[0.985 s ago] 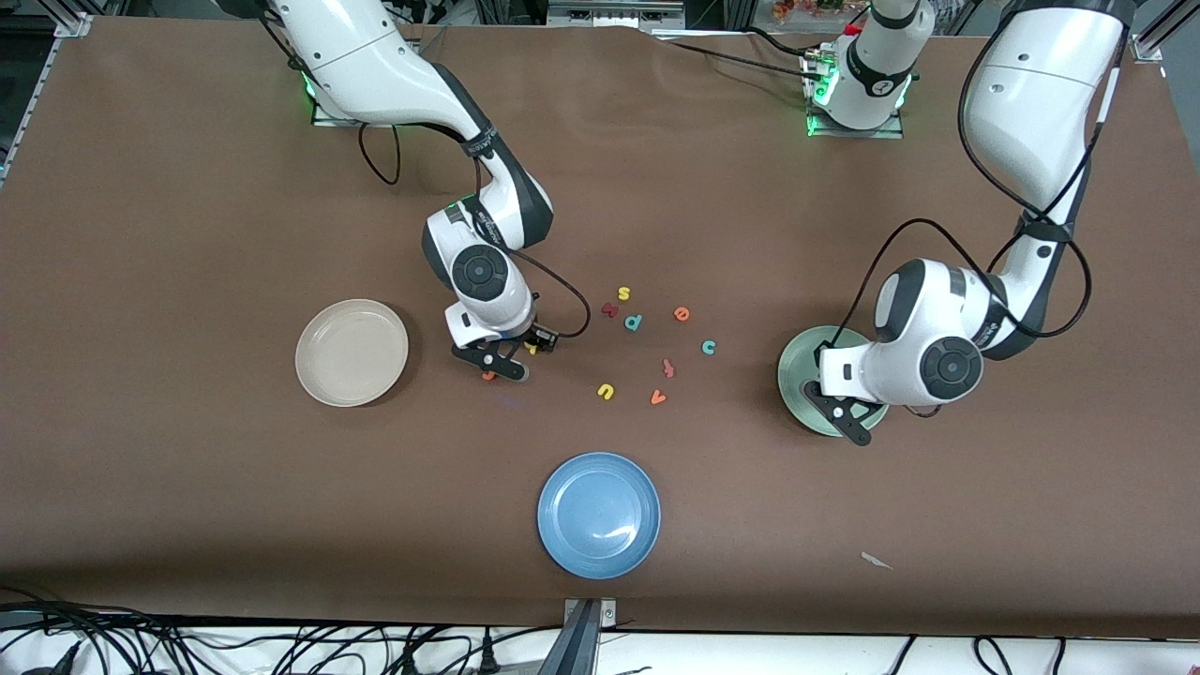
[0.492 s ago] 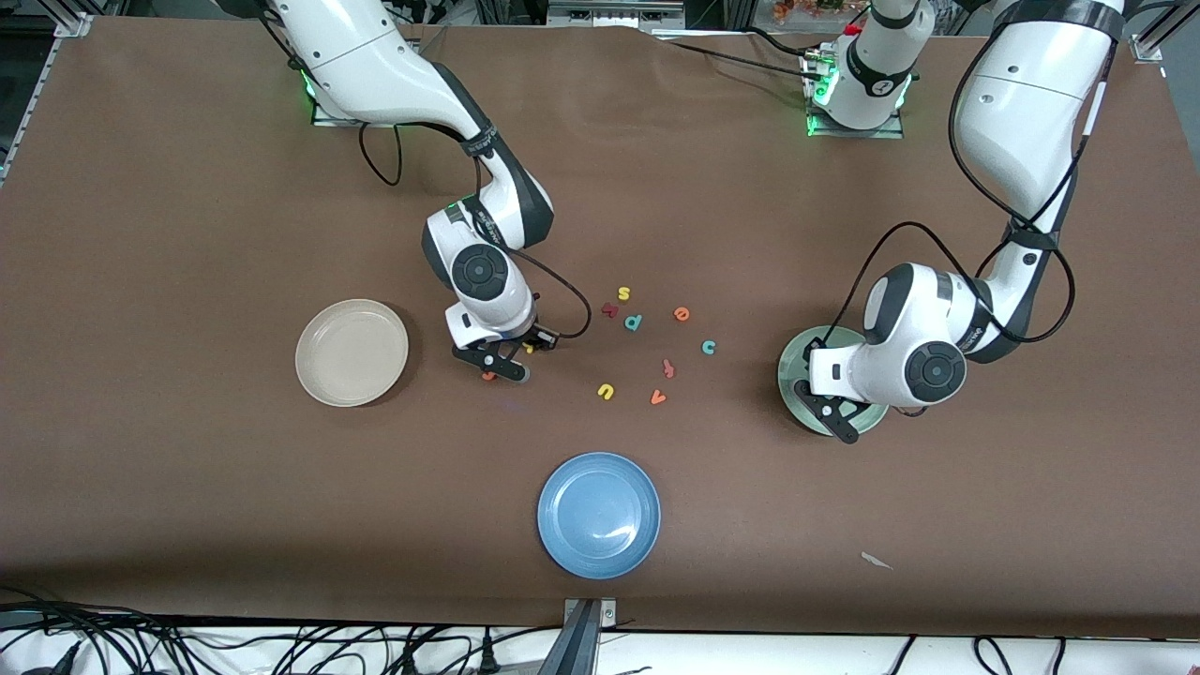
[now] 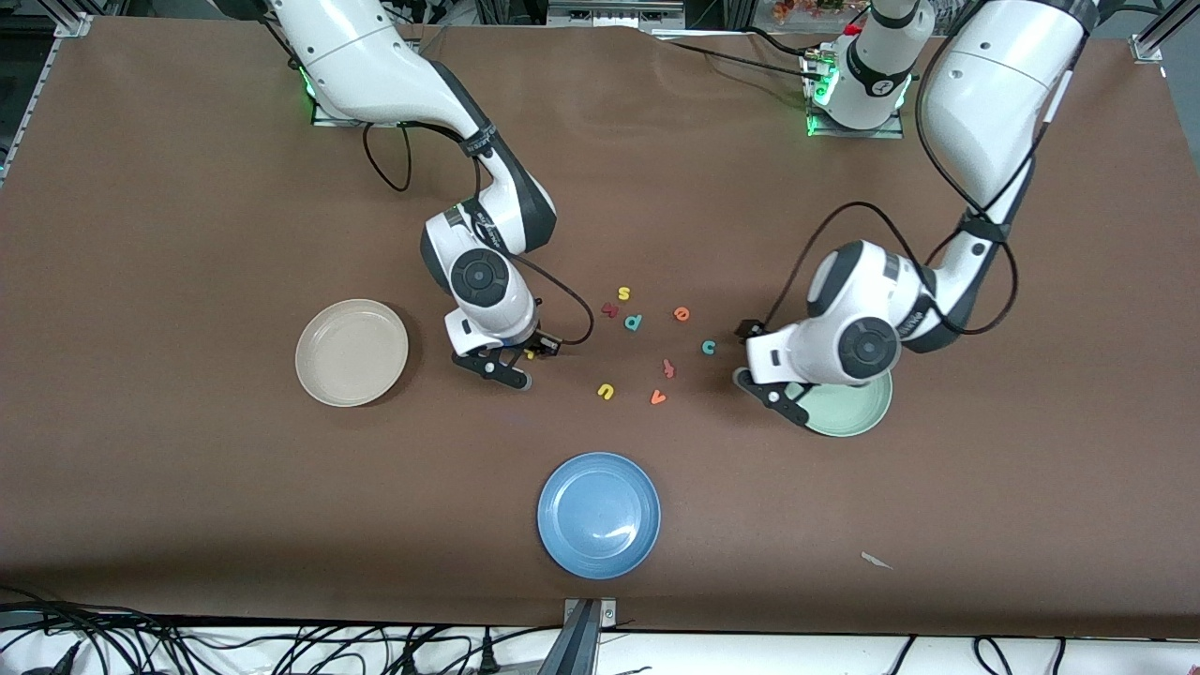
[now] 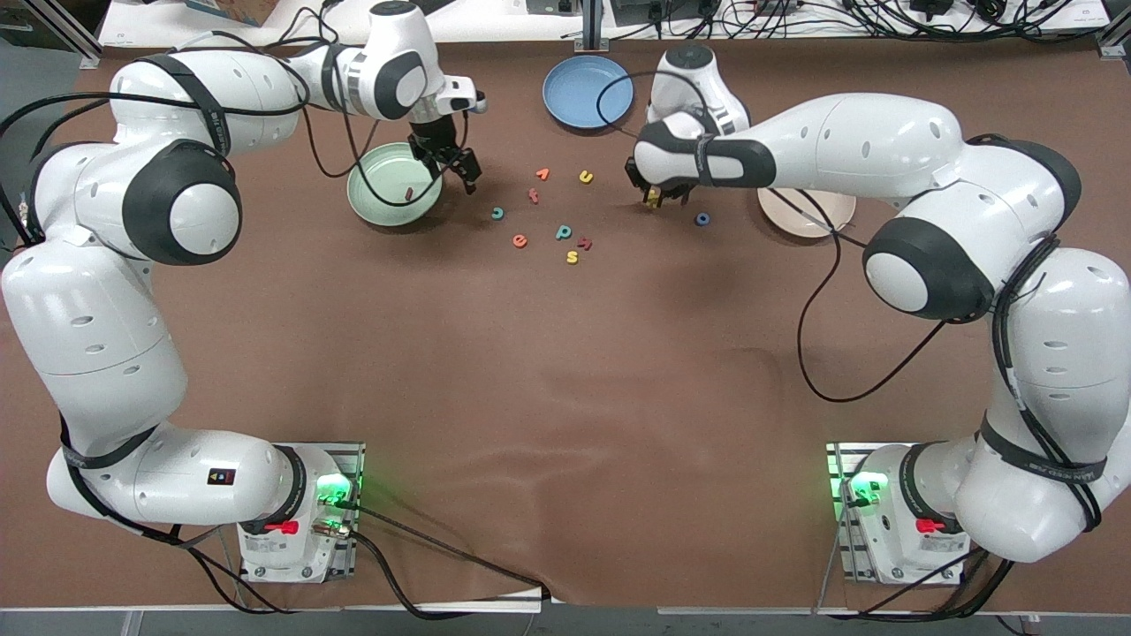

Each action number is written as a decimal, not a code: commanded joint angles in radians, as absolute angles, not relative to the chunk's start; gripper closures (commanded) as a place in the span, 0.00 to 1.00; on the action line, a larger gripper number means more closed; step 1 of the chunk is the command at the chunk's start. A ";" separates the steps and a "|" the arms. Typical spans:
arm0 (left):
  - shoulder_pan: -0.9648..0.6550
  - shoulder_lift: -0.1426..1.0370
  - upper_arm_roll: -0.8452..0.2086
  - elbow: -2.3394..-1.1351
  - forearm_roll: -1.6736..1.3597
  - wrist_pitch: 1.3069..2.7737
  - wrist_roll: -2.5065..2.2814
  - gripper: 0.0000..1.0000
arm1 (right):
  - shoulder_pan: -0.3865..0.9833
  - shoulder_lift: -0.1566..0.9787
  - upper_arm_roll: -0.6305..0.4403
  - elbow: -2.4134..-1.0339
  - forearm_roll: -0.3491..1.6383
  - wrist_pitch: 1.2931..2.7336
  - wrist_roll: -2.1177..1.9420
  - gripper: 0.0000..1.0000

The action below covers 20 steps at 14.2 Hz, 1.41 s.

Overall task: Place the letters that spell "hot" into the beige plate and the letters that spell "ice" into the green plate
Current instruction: 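Place the yellow h on the cream plate while the left gripper reaches cyan c, then place the cyan c on the green plate while the right gripper grasps blue o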

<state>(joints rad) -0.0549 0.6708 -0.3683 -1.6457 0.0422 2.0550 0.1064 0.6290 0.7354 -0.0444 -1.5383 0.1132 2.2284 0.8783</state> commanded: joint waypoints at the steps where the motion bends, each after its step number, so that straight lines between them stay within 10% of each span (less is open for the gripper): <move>1: -0.106 0.650 -0.379 -1.663 0.057 2.046 -0.072 0.02 | 0.598 0.681 -0.061 -1.500 0.130 2.099 0.729 0.99; 9: -0.143 0.614 -0.377 -1.847 0.132 2.321 -0.259 0.23 | 0.597 0.513 -0.285 -1.751 0.132 2.098 0.266 0.99; 16: -0.143 0.646 -0.370 -1.853 0.140 2.408 -0.318 0.39 | 0.585 0.465 -0.370 -2.040 0.152 2.452 -0.021 0.99; 17: -0.143 0.649 -0.370 -1.855 0.140 2.410 -0.319 0.41 | 0.581 0.474 -0.370 -2.068 0.152 2.507 -0.037 0.90; 19: -0.144 0.650 -0.367 -1.853 0.140 2.416 -0.319 0.44 | 0.581 0.473 -0.368 -2.065 0.152 2.510 -0.035 0.01; 20: -0.144 0.661 -0.367 -1.855 0.140 2.430 -0.319 0.43 | 0.581 0.463 -0.367 -2.054 0.152 2.476 -0.037 0.00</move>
<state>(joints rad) -0.1423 0.6547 -0.3697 -1.8427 0.1114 2.3979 -0.2940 0.5819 0.5037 -0.3710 -2.0408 0.1347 2.4918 -0.0067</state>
